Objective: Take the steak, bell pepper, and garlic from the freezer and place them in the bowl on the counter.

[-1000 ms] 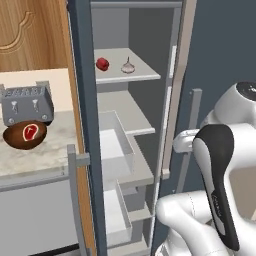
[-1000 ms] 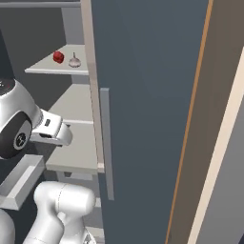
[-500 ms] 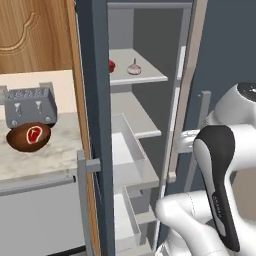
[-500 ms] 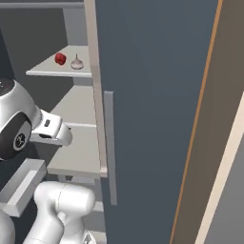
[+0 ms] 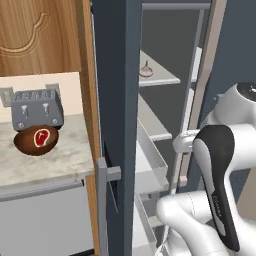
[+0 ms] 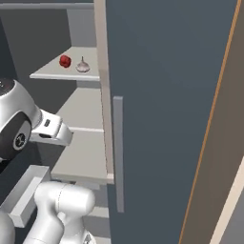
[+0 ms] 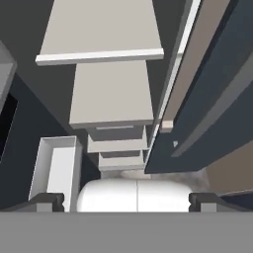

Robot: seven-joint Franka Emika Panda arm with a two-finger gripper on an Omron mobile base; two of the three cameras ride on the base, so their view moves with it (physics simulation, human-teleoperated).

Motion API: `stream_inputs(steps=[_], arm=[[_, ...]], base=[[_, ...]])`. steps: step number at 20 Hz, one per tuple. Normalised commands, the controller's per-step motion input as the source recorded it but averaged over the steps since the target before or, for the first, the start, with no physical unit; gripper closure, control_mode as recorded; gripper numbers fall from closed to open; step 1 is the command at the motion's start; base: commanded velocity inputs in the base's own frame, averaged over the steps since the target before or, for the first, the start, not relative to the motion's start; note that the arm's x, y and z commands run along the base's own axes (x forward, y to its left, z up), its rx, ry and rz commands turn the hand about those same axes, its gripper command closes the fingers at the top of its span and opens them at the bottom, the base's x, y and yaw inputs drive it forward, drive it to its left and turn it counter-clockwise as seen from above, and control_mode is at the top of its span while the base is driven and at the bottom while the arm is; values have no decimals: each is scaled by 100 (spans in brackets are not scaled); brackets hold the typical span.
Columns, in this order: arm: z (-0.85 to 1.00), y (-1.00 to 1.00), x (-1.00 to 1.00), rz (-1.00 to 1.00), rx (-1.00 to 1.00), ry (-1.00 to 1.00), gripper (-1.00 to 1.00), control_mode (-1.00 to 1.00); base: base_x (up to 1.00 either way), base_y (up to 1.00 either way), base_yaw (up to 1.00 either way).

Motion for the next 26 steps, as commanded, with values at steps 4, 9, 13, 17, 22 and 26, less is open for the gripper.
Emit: stream_inputs(steps=[4, 9, 13, 17, 22, 26], arm=[[0, 0, 0, 0, 0, 0, -100, 100], [0, 0, 0, 0, 0, 0, -100, 100], [0, 0, 0, 0, 0, 0, -100, 100], [0, 0, 0, 0, 0, 0, -100, 100], [0, 0, 0, 0, 0, 0, -100, 100], [0, 0, 0, 0, 0, 0, -100, 100]], base=[[45, 4, -2], [54, 0, -1], [38, 5, -1], [26, 20, -1], [24, 25, -1], [15, 27, -1]])
